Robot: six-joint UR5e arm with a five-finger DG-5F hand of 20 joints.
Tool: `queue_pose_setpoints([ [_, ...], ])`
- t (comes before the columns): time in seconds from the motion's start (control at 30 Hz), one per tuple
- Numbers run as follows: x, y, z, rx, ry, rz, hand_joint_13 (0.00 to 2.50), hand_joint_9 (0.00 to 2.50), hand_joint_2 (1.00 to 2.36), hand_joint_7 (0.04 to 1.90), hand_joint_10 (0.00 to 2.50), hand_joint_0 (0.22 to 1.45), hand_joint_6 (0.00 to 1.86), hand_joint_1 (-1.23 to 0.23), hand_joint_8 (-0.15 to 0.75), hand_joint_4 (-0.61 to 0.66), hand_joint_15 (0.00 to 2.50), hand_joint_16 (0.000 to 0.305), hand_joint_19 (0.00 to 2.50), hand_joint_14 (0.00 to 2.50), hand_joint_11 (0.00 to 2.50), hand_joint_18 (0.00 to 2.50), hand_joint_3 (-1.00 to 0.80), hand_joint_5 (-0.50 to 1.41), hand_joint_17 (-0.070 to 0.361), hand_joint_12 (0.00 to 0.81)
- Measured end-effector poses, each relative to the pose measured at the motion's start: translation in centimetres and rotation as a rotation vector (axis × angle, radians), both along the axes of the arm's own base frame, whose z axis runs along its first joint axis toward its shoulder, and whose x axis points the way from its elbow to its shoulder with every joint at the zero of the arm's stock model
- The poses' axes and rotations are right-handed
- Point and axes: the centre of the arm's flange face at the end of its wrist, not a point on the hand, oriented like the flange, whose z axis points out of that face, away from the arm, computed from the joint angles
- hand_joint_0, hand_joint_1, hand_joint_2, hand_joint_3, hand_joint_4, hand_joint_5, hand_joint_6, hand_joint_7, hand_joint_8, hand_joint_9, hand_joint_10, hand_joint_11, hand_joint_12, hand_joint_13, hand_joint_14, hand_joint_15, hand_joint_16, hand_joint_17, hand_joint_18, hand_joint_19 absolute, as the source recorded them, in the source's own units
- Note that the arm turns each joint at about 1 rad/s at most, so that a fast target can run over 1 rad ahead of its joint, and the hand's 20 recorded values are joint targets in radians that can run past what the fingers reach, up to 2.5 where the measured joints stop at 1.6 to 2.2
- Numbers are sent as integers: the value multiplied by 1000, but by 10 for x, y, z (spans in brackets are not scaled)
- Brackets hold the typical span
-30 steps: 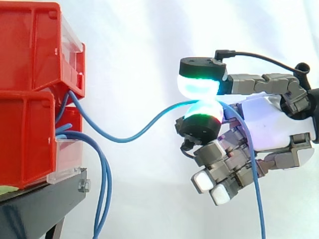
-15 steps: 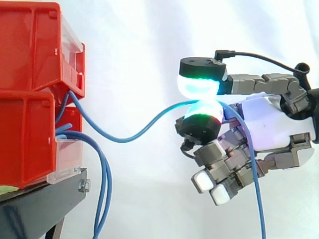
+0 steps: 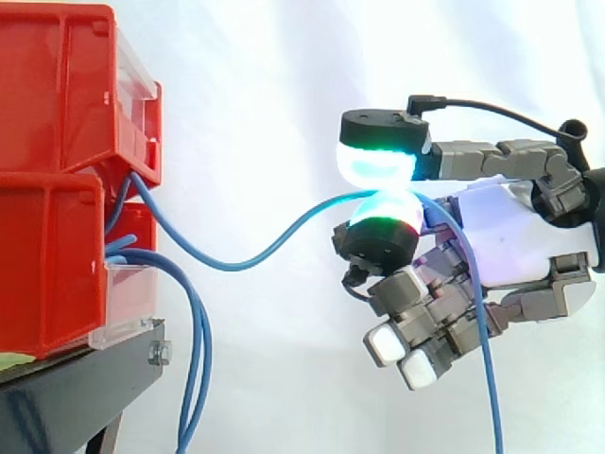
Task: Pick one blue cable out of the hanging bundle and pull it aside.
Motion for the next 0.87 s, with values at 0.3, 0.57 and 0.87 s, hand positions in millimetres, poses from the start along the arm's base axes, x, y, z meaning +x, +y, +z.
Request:
queue_pose_setpoints([
  [0.3,0,1,0,0,0,1,931,1226,1341,1425,395,539,908,-693,358,-16,608,65,499,16,1296,845,113,-100,145,454],
  [0.57,0,1,0,0,0,0,931,1224,1350,1416,399,537,909,-691,360,-17,607,64,499,18,1304,845,105,-100,145,454],
  [0.87,0,1,0,0,0,1,931,1223,1343,1415,397,537,909,-690,366,-19,612,64,490,19,1293,846,111,-100,144,451],
])
